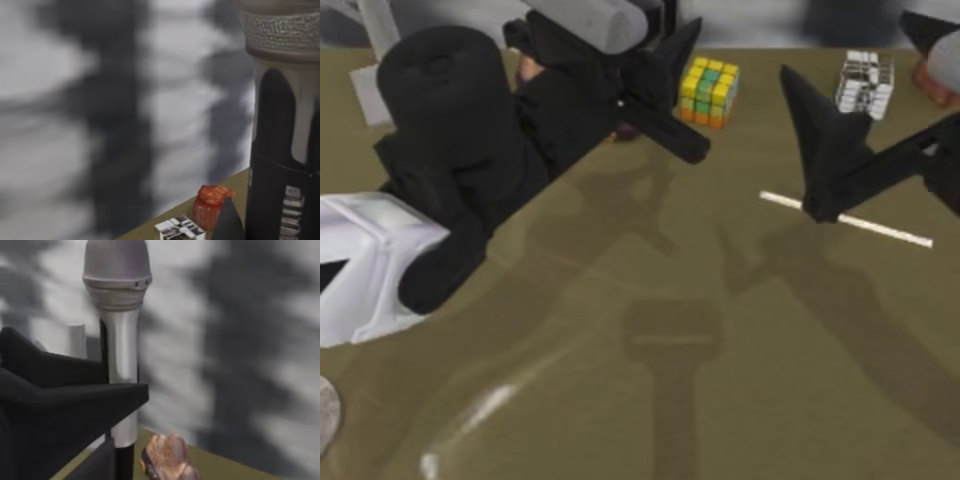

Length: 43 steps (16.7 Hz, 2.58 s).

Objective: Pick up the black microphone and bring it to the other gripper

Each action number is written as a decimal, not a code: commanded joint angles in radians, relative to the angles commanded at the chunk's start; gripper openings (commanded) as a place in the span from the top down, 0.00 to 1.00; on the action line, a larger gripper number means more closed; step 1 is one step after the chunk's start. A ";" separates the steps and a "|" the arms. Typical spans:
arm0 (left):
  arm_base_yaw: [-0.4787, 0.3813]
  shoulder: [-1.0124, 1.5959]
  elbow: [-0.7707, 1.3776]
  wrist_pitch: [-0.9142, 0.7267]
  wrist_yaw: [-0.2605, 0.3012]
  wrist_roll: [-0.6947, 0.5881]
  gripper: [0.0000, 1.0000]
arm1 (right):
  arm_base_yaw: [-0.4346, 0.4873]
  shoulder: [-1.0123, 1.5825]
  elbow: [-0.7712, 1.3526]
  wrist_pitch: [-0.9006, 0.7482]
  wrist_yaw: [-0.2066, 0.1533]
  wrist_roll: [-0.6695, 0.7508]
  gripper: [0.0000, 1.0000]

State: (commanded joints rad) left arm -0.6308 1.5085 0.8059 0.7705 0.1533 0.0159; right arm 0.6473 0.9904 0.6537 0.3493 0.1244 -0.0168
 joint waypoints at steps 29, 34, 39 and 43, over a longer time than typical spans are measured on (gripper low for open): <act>0.000 0.000 0.000 0.000 0.000 0.000 1.00 | 0.070 0.586 0.422 0.140 -0.016 -0.007 0.23; 0.000 0.000 0.000 0.000 0.000 0.000 1.00 | 0.070 0.586 0.422 0.140 -0.016 -0.007 0.60; 0.000 0.000 0.000 0.000 0.000 0.000 1.00 | 0.070 0.586 0.422 0.140 -0.016 -0.007 0.98; 0.000 0.000 0.000 0.000 0.000 0.000 1.00 | 0.070 0.586 0.422 0.140 -0.016 -0.007 1.00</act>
State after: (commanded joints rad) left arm -0.6308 1.5085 0.8059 0.7705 0.1533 0.0159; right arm 0.7177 1.5767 1.0757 0.4891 0.1079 -0.0241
